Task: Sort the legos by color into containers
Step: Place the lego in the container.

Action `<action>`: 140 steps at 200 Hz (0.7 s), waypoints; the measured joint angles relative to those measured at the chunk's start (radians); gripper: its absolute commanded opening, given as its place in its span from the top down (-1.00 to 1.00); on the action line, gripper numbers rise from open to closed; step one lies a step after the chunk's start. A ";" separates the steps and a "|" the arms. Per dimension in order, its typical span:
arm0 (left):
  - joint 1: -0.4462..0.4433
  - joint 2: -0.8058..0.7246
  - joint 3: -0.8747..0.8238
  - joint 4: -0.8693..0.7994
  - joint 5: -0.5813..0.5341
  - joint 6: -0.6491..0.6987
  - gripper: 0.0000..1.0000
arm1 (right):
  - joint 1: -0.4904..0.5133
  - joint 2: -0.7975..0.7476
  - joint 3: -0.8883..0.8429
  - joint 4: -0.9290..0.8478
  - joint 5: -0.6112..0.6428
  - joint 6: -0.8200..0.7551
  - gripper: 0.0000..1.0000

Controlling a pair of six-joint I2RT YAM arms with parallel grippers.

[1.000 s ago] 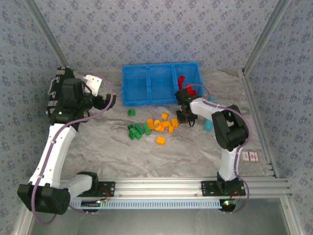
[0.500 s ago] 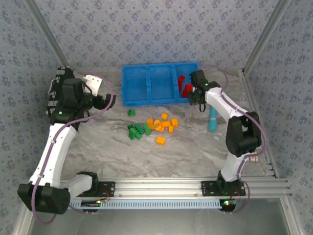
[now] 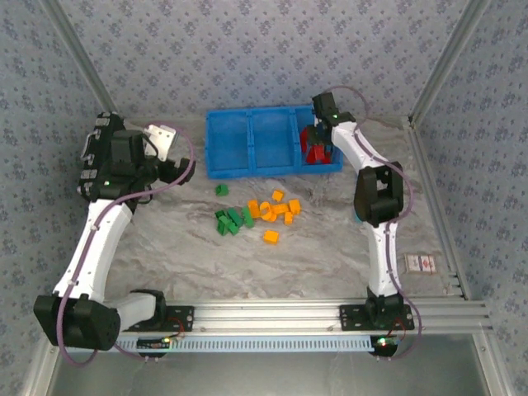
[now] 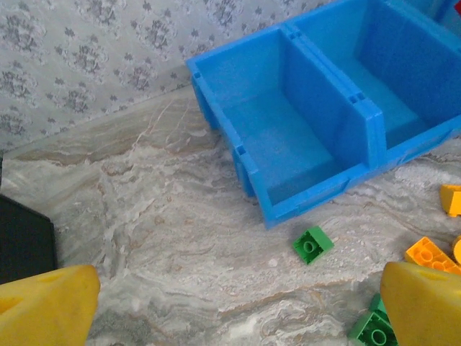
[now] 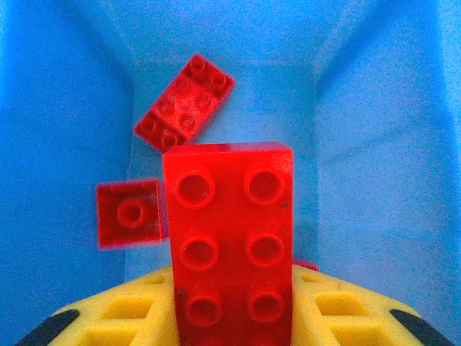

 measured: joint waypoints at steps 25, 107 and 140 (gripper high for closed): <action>0.006 0.014 0.000 -0.003 0.000 0.000 -1.00 | -0.003 0.066 0.109 -0.019 -0.006 -0.005 0.08; 0.006 0.007 0.000 -0.003 0.008 -0.001 -1.00 | 0.000 -0.008 -0.024 -0.031 -0.005 -0.006 -0.13; 0.007 -0.036 0.000 -0.003 0.015 -0.002 -1.00 | 0.027 -0.205 -0.256 -0.002 0.003 -0.003 -0.11</action>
